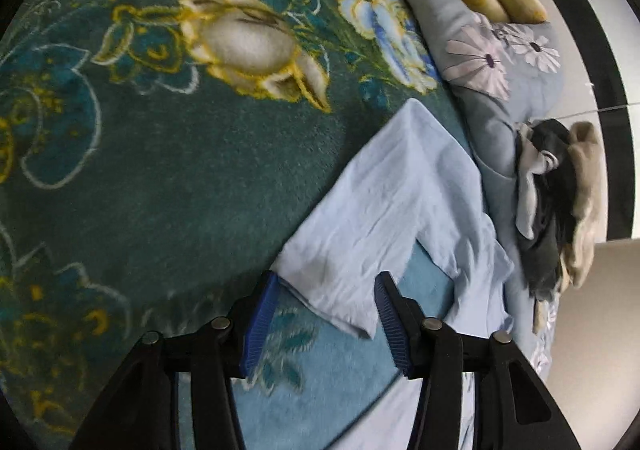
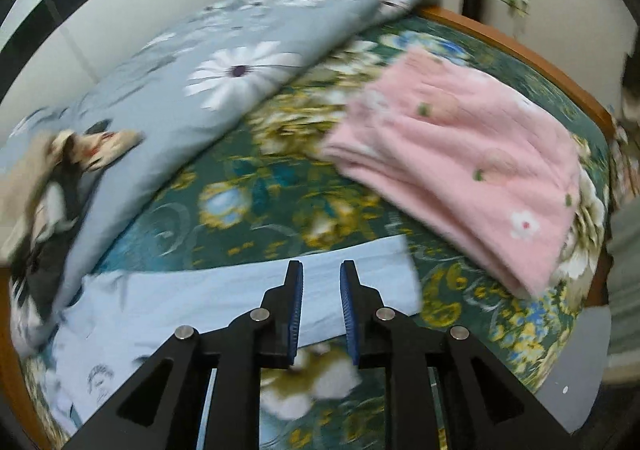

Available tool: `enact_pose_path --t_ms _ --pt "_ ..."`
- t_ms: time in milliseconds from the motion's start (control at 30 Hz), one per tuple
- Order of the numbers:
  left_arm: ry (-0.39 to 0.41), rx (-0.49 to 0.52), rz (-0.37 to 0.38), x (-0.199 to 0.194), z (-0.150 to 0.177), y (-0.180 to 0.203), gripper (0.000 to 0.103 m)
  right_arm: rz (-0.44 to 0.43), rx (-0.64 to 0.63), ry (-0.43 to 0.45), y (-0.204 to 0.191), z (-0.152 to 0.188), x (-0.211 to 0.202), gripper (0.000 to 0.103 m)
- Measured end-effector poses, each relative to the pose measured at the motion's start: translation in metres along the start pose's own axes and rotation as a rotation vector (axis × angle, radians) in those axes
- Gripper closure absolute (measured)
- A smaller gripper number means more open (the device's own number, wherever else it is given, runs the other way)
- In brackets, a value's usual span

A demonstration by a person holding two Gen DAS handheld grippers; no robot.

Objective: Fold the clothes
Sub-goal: 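Grasp the other sleeve with the left gripper and pull it outward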

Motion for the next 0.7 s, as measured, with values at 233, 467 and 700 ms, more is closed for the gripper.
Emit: enact_pose_path --t_ms 233,467,700 --pt "0.082 0.043 -0.073 -0.014 -0.030 -0.003 0.099 -0.099 -0.110 -0.005 -0.073 0.017 -0.023 0.084" --pt "0.237 0.094 -0.186 -0.075 -0.110 0.001 0.099 -0.119 -0.172 -0.009 -0.112 0.018 -0.029 0.084" --pt "0.268 0.213 -0.308 -0.106 -0.150 0.041 0.099 -0.140 -0.149 -0.058 -0.116 0.025 -0.011 0.084"
Point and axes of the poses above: each gripper's, at about its wrist camera, not at the fingertips, and x roughly the way its jaws point, y to its right, z to its underside, the point moved 3 cm from there along x, roughly the way its jaws point, and after that the axes turned 5 degrees about -y, right-handed, at the moved point
